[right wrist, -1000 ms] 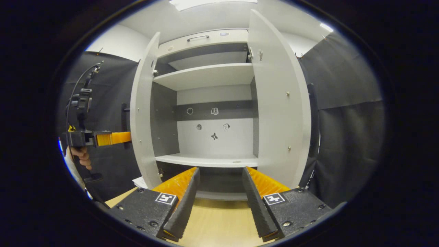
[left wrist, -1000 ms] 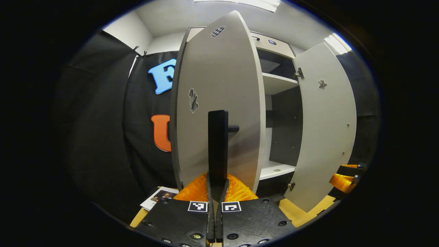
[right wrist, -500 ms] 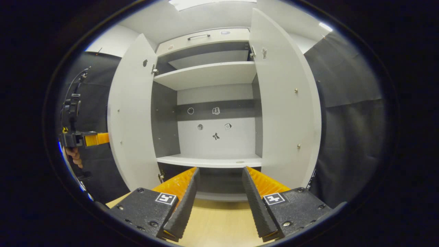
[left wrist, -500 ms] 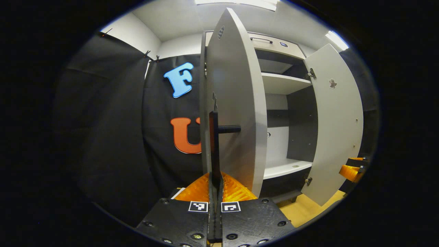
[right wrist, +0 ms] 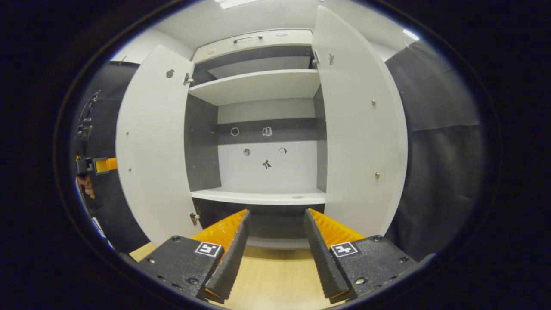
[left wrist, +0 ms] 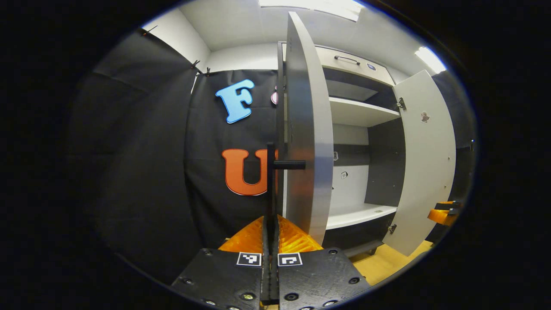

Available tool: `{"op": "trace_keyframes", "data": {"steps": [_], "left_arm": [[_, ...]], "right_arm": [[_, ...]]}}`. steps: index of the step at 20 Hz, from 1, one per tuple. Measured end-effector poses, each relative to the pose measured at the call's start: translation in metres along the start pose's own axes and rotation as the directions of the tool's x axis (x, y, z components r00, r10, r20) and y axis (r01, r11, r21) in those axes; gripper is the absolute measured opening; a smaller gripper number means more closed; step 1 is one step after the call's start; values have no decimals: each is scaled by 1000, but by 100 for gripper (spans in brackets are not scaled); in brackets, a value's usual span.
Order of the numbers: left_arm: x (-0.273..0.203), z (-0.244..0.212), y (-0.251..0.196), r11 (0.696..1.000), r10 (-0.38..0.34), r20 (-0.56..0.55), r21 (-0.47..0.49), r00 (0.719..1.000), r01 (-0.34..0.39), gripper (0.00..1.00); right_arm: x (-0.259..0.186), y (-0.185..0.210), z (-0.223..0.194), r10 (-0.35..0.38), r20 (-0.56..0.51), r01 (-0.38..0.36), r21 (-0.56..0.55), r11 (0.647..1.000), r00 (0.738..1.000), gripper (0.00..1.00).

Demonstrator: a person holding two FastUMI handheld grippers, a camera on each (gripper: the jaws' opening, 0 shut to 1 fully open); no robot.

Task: Open the right door of the double-door shoe cabinet with the right hand, and open the left door with the left hand.

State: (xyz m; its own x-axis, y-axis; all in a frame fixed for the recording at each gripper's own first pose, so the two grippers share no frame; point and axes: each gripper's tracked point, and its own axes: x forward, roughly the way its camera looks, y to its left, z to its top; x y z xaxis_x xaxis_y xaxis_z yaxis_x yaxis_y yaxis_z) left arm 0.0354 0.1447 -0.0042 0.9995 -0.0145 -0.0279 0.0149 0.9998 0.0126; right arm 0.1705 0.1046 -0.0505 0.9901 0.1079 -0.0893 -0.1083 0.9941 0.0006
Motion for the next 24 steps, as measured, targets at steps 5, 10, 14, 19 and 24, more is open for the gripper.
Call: {"op": "trace_keyframes", "data": {"steps": [5,10,14,19,24], "left_arm": [[-18,-5,1,1000,2,13,23,1000,-3,0],[-65,-6,-19,1000,22,14,-9,1000,-22,0],[-54,-9,-93,992,-104,13,-71,994,105,0],[-21,-35,-158,987,-136,-27,-96,990,132,0],[-1,-42,-169,996,-59,6,-68,998,59,0]], "right_arm": [[-6,-12,0,-45,3,45,-22,999,999,78],[-10,-13,1,-44,11,44,-35,998,999,78],[-12,-10,3,-23,4,23,-54,998,1000,78],[-20,-5,0,16,14,-16,-17,1000,1000,78],[-27,-7,-1,27,28,-27,-7,1000,999,78]]}}
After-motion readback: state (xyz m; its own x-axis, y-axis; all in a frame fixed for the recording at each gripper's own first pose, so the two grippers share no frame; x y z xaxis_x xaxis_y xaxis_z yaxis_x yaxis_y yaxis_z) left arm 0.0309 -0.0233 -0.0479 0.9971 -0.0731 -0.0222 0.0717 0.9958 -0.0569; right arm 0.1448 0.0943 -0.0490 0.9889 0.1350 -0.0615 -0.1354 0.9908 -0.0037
